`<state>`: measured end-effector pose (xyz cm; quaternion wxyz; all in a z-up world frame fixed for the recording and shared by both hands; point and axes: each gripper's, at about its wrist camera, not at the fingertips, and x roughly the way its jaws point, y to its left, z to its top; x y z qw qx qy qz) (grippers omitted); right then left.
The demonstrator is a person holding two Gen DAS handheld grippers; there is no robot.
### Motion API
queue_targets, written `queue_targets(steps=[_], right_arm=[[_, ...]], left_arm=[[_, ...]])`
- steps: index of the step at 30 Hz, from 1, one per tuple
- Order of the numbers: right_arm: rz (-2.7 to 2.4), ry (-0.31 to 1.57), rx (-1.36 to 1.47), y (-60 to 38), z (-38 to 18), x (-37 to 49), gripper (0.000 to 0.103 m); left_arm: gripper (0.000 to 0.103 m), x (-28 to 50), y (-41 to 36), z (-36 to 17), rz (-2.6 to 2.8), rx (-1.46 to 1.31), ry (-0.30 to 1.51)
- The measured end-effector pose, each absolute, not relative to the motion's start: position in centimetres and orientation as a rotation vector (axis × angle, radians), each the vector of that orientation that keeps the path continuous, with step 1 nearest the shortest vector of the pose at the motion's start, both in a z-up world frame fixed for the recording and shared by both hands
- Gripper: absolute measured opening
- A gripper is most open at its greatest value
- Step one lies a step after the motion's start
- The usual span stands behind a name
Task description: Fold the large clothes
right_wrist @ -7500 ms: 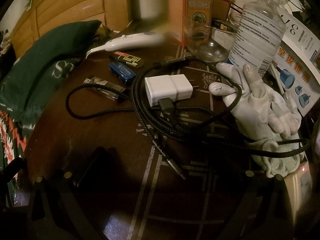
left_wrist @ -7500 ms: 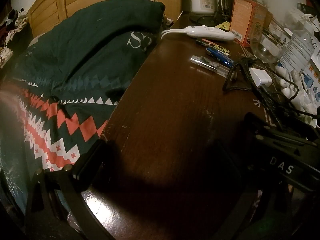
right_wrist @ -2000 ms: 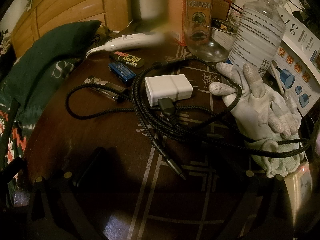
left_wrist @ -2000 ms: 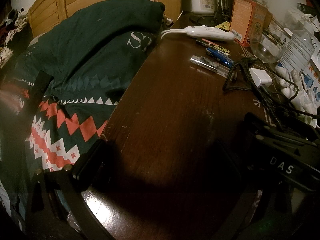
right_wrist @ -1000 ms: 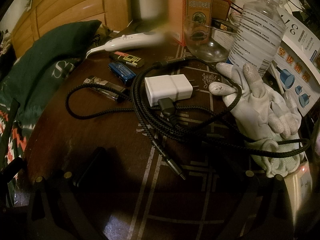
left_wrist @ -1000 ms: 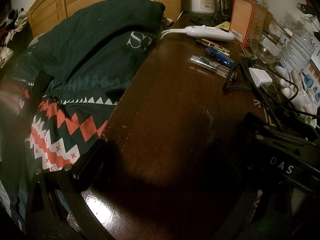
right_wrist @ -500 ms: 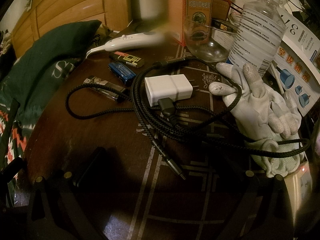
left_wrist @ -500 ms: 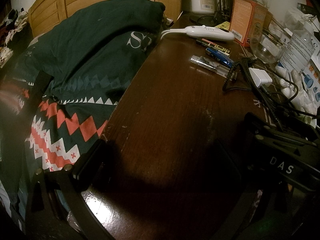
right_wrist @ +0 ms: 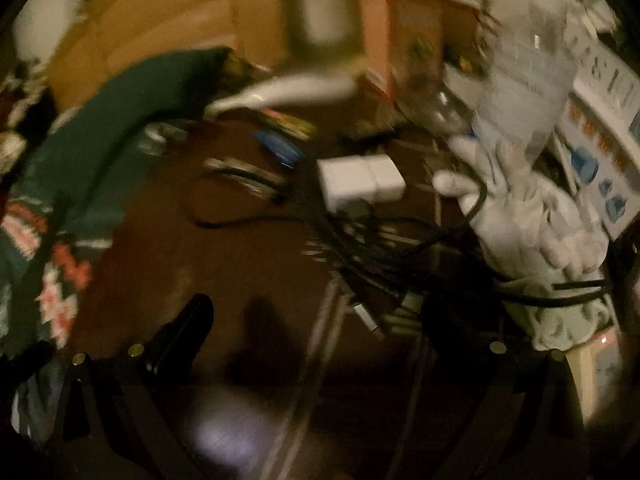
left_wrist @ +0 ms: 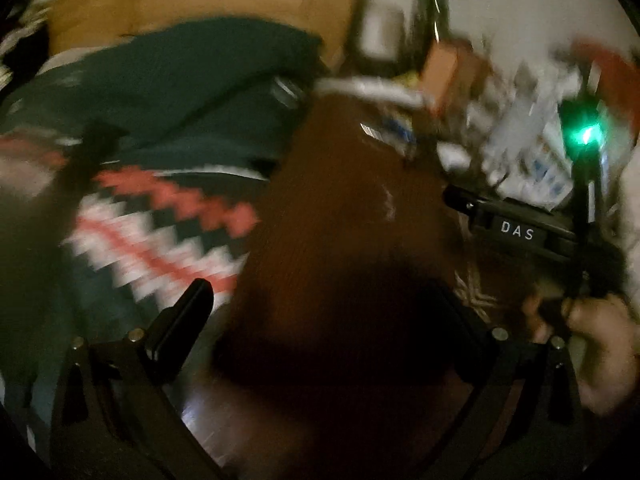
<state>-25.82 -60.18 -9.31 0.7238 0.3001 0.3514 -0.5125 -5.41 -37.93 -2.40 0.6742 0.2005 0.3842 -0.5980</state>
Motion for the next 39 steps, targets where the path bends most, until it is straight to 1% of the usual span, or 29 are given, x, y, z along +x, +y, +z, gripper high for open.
queue_targets(steps=[5, 8, 9, 12, 16, 18, 19, 21, 23, 25, 27, 28, 29, 30, 32, 34, 37, 39], right_arm=[[-0.983, 0.614, 0.421, -53.6, -2.4, -23.7, 0.103], [-0.840, 0.453, 0.285, -48.1, 1.6, -22.0, 0.103], [-0.784, 0.374, 0.268, -45.6, 3.2, -22.0, 0.103], [-0.601, 0.287, 0.188, -39.2, 7.4, -19.9, 0.103], [-0.405, 0.247, 0.100, -30.3, 12.6, -16.6, 0.103], [-0.332, 0.238, 0.062, -27.8, 13.7, -15.1, 0.103], [-0.270, 0.222, 0.025, -25.0, 14.5, -13.9, 0.103], [-0.157, 0.249, 0.060, -25.2, 12.1, -10.8, 0.103], [-0.018, 0.278, 0.179, -23.3, 8.5, -7.4, 0.103], [0.049, 0.355, 0.222, -19.5, 4.6, -3.4, 0.103], [0.088, 0.402, 0.220, -16.6, 1.1, -0.9, 0.103], [0.110, 0.427, 0.200, -13.6, -0.6, 0.3, 0.103], [0.133, 0.458, 0.192, -13.6, -2.9, 0.8, 0.103], [0.156, 0.494, 0.164, -11.3, -4.5, 1.2, 0.103], [0.182, 0.576, 0.133, -10.8, -8.8, 0.4, 0.103], [0.237, 0.663, 0.143, -10.0, -11.6, -1.2, 0.103], [0.379, 0.752, 0.150, -7.5, -13.2, -5.5, 0.103], [0.450, 0.756, 0.144, -6.1, -13.0, -7.6, 0.103]], left_arm=[[0.103, 0.2, -24.0, 5.8, -1.192, 0.158, 0.726], [0.103, 1.3, -16.9, 9.7, -1.162, -0.006, 0.639], [0.103, 1.0, -14.4, 11.1, -1.146, -0.043, 0.595], [0.103, -0.7, -7.9, 14.4, -1.119, -0.139, 0.495], [0.103, -3.5, -2.7, 17.3, -1.100, -0.205, 0.435], [0.103, -4.1, -0.7, 18.2, -1.107, -0.264, 0.434], [0.103, -4.3, 0.1, 18.3, -1.108, -0.299, 0.435], [0.103, -4.7, 1.7, 18.1, -1.105, -0.361, 0.438], [0.103, -4.7, 2.6, 17.9, -1.100, -0.396, 0.446], [0.103, -4.8, 3.3, 17.7, -1.112, -0.437, 0.452], [0.103, -4.8, 3.7, 17.7, -1.106, -0.437, 0.451], [0.103, -4.8, 3.9, 17.8, -1.104, -0.430, 0.451], [0.103, -4.9, 4.2, 17.8, -1.103, -0.421, 0.446], [0.103, -4.9, 4.6, 17.8, -1.090, -0.407, 0.435], [0.103, -4.7, 6.2, 17.8, -1.033, -0.387, 0.406], [0.103, -4.6, 8.2, 17.7, -0.959, -0.373, 0.371], [0.103, -3.9, 11.3, 17.2, -0.756, -0.314, 0.299], [0.103, -3.9, 13.1, 16.7, -0.596, -0.248, 0.224]])
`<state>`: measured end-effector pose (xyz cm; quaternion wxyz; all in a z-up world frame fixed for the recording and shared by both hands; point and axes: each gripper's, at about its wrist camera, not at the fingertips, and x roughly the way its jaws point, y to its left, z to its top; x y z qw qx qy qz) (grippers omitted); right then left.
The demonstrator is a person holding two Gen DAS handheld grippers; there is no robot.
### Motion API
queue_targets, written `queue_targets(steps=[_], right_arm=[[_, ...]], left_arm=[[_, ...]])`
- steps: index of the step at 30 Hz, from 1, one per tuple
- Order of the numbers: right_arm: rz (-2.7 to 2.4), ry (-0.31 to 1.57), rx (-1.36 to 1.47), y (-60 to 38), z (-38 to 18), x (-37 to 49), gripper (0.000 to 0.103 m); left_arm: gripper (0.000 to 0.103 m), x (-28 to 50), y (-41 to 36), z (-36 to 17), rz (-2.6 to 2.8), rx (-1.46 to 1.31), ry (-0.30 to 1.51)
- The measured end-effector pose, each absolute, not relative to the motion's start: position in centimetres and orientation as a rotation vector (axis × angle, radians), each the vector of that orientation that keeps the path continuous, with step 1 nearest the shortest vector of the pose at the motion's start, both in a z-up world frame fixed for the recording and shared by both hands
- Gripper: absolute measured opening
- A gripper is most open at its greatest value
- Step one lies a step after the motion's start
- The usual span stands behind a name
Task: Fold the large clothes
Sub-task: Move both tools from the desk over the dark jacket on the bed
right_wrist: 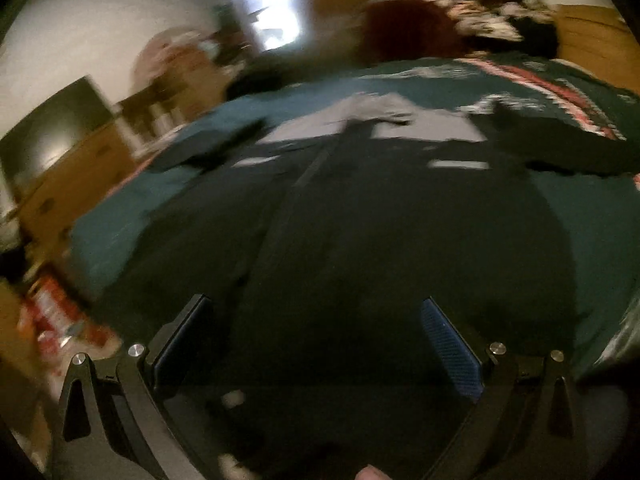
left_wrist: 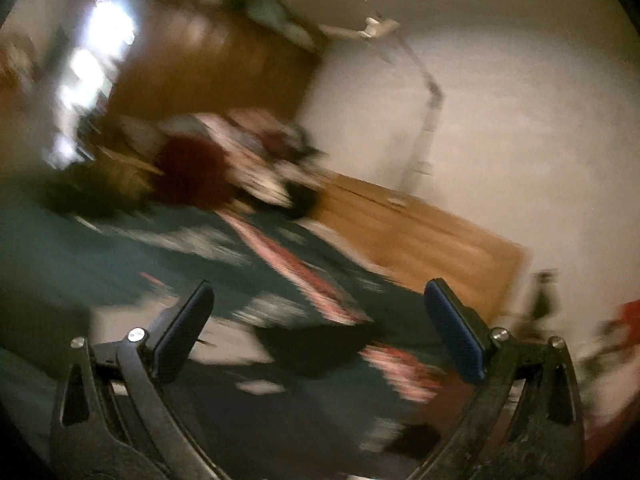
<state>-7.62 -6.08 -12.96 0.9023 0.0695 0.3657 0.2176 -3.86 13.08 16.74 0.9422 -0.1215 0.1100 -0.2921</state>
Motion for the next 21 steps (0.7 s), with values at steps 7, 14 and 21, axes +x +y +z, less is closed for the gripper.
queue_targets(steps=[7, 14, 21], right_arm=[[0.415, 0.588, 0.042, -3.9, -4.4, -5.7, 0.103], [0.165, 0.680, 0.029, -8.0, -3.4, -0.6, 0.103], [0.026, 0.943, 0.057, -11.1, -14.1, 6.3, 0.103]], left_arm=[[0.103, -0.4, 19.3, 10.5, -0.180, -0.215, 0.291], [0.103, 6.9, 17.3, -4.3, 0.008, 0.090, 0.655], [0.103, 10.6, 16.8, -17.0, 0.106, 0.110, 0.985]])
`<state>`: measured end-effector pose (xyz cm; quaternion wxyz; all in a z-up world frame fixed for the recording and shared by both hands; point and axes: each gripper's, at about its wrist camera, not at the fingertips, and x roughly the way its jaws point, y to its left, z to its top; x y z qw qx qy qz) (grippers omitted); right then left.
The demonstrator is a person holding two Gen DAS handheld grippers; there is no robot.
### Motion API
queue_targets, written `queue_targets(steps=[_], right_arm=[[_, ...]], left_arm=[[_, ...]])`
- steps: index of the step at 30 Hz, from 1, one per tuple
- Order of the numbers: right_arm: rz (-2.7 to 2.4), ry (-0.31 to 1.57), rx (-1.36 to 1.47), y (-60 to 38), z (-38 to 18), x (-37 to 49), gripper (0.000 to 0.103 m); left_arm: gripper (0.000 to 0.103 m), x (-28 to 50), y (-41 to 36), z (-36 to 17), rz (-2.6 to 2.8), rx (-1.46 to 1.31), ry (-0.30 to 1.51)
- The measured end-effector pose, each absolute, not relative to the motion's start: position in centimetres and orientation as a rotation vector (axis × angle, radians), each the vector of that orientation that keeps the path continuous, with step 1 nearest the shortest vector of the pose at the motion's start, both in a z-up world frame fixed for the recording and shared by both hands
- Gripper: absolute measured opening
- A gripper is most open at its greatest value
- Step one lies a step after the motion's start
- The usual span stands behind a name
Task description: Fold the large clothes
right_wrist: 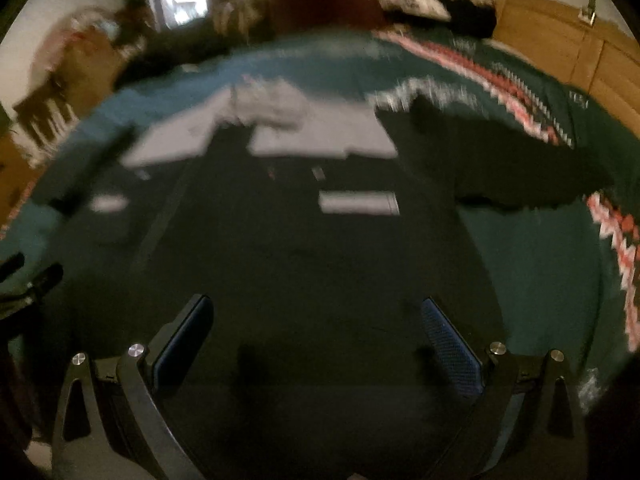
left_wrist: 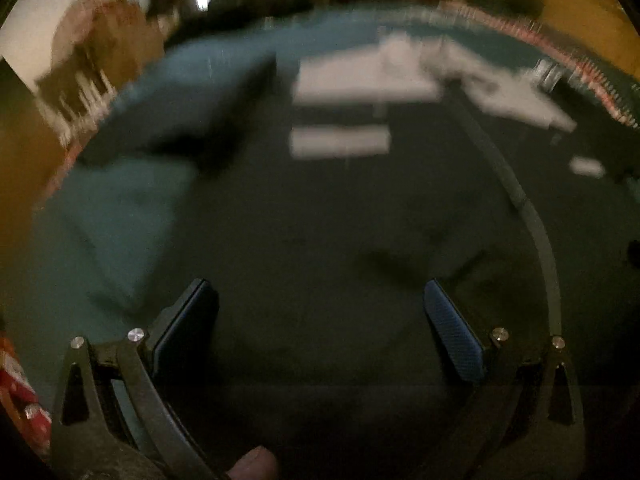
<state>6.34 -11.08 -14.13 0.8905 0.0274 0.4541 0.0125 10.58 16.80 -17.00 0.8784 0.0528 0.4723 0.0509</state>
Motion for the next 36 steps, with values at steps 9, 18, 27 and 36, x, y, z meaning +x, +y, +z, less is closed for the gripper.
queue_targets(steps=[9, 18, 27, 36], right_arm=[[0.019, 1.066, -0.015, -10.9, -20.6, 7.4, 0.103], [0.005, 1.070, -0.005, -10.9, -20.3, 7.8, 0.103], [-0.005, 1.056, -0.011, -10.8, -20.3, 7.7, 0.103], [-0.006, 1.032, -0.019, -10.8, -20.5, 7.5, 0.103]], left_arm=[[0.103, 9.6, 17.3, -17.6, 0.109, 0.055, 1.009], [0.103, 10.8, 16.8, -18.4, 0.110, 0.040, 1.014], [0.103, 10.3, 16.7, -18.5, 0.123, 0.048, 0.979], [0.103, 10.0, 16.7, -18.5, 0.131, 0.063, 0.950]])
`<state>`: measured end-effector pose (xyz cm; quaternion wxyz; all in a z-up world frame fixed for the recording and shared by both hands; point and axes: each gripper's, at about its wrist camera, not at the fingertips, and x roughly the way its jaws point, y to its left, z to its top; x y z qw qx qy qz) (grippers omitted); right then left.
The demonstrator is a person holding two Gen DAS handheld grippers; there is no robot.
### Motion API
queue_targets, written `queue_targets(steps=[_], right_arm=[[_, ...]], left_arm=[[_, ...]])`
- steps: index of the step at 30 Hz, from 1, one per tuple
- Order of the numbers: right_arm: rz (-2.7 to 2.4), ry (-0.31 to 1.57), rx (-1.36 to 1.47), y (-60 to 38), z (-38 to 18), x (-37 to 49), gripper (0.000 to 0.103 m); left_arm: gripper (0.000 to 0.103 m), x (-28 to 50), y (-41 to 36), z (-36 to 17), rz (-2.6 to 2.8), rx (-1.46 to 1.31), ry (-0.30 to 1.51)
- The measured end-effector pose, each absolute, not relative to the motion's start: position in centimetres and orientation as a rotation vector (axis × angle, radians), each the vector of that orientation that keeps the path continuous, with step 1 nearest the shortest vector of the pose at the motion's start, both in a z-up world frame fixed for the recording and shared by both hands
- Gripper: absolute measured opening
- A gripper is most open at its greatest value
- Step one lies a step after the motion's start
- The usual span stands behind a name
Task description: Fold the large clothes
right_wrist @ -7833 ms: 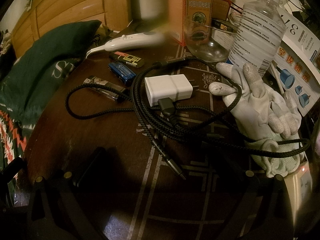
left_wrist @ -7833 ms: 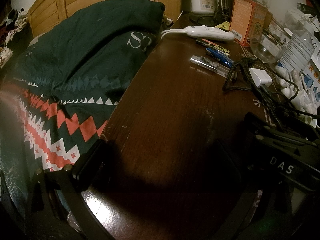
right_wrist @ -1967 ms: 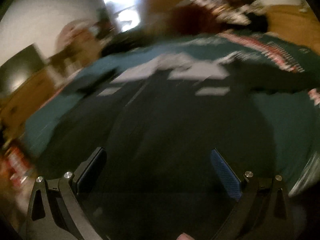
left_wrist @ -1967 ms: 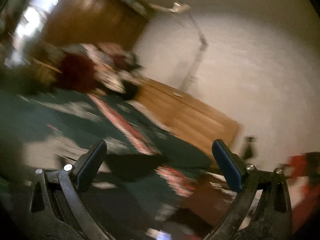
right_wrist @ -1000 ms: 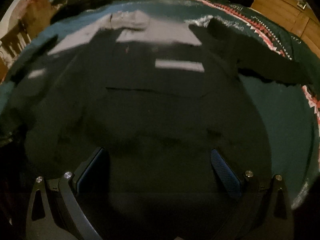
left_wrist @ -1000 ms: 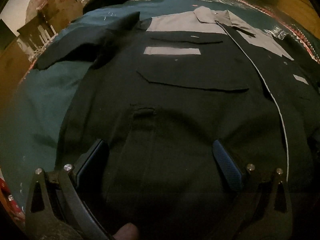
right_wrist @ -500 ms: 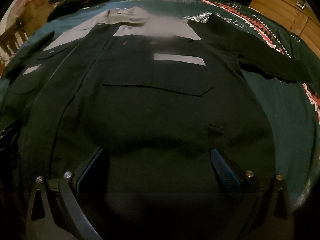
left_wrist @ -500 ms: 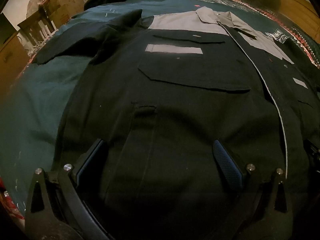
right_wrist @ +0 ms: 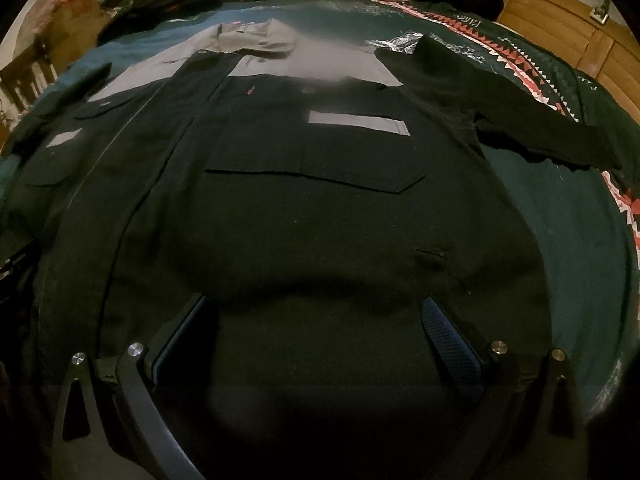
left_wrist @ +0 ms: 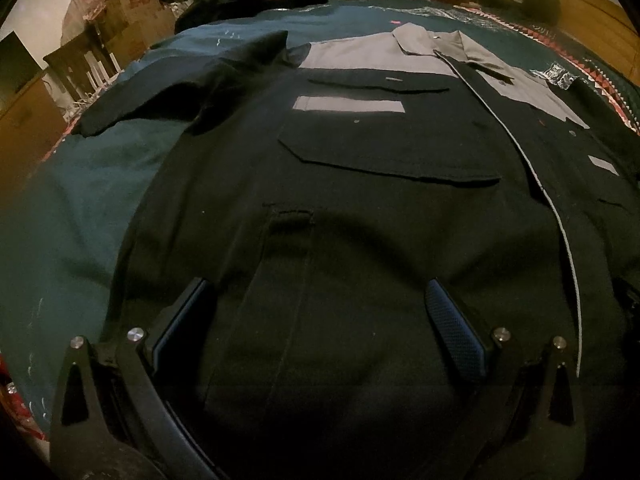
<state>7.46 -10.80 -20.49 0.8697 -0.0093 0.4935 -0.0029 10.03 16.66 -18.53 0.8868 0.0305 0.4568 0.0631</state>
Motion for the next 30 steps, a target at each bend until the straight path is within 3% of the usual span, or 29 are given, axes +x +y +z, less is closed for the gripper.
queue_targets(steps=[30], right_arm=[[-0.027, 1.016, -0.025, -10.6, -20.7, 7.3, 0.103]], left_arm=[[0.103, 10.0, 17.9, -17.8, 0.060, -0.009, 0.956]])
